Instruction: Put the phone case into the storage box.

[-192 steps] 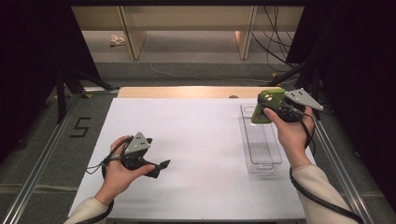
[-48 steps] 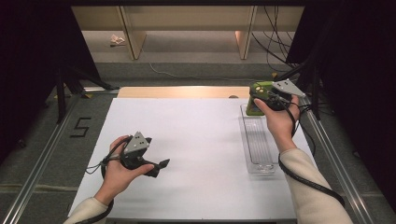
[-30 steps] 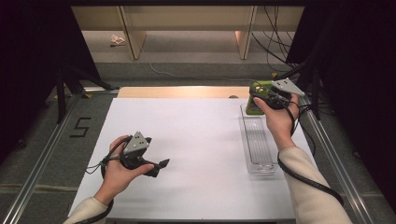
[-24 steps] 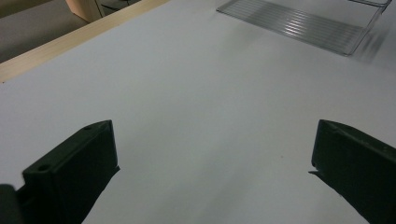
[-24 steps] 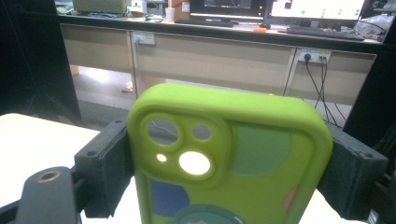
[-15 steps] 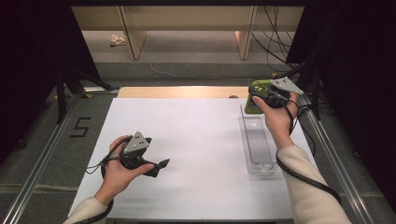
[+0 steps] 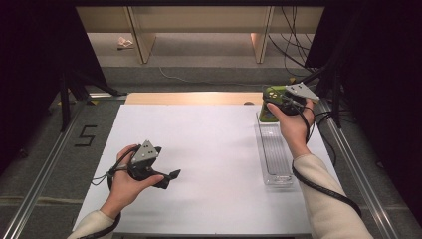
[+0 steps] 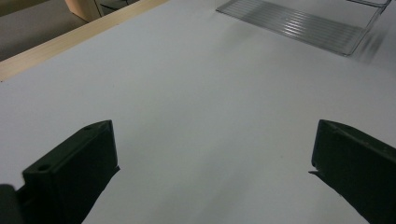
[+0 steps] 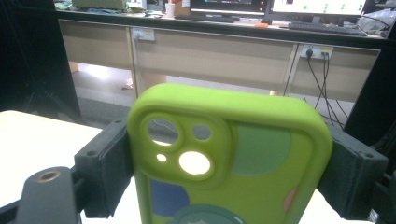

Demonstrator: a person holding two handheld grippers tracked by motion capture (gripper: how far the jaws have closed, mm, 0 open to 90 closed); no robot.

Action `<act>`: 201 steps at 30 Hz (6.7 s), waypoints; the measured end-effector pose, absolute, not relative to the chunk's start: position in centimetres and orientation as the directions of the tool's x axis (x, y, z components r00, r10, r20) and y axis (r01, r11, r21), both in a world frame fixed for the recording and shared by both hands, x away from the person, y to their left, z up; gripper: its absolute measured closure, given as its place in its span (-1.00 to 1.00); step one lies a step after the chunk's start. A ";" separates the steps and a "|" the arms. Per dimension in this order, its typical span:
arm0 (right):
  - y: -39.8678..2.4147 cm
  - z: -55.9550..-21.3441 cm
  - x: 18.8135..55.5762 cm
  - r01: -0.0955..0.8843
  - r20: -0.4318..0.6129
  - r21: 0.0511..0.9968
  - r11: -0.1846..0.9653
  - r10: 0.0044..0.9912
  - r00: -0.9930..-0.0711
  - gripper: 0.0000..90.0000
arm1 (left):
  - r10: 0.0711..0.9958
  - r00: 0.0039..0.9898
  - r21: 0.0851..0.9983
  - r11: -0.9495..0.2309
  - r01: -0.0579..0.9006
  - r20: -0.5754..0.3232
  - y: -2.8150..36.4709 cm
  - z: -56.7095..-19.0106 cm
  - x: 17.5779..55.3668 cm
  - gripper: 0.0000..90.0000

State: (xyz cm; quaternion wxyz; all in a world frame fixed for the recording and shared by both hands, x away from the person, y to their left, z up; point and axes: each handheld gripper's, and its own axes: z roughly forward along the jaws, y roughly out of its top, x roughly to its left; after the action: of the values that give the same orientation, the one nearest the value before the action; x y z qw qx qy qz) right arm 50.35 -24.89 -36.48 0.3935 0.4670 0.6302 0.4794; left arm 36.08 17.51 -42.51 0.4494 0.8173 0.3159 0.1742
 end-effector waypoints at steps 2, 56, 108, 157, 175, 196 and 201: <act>-24.9 -36.5 50.4 0.211 -0.048 0.972 0.104 0.966 -0.253 -0.63 | 0.673 0.740 0.844 -0.397 0.360 0.001 17.5 -42.5 36.1 -1.00; -24.8 -37.4 52.1 0.257 -0.059 0.959 0.120 0.970 -0.235 -0.63 | 0.673 0.739 0.843 -0.396 0.364 -0.003 17.5 -42.6 36.1 -1.00; -25.0 -38.4 54.3 0.325 -0.066 0.937 0.131 0.977 -0.205 -0.63 | 0.672 0.741 0.843 -0.395 0.364 -0.005 17.4 -42.7 36.1 -1.00; -24.8 -40.6 55.5 0.388 -0.052 0.913 0.126 0.979 -0.195 -0.63 | 0.670 0.742 0.842 -0.397 0.366 -0.006 17.4 -42.7 36.1 -1.00; -25.1 -41.4 55.9 0.410 -0.059 0.902 0.134 0.980 -0.191 -0.64 | 0.669 0.744 0.843 -0.396 0.364 -0.007 17.4 -42.7 36.2 -1.00; -25.4 -41.8 56.5 0.434 -0.041 0.890 0.137 0.974 -0.223 -0.84 | 0.666 0.745 0.842 -0.398 0.365 -0.008 17.4 -42.7 36.2 -1.00; -25.4 -41.5 56.3 0.428 -0.045 0.893 0.139 0.974 -0.224 -0.87 | 0.667 0.745 0.841 -0.398 0.366 -0.009 17.4 -42.8 36.2 -1.00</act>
State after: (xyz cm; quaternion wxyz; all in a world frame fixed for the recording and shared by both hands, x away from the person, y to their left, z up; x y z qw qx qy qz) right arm 56.29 -25.39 -41.45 0.3418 0.5208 0.6729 0.3989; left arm 36.18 17.36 -42.75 0.4493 0.8190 0.3151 0.1675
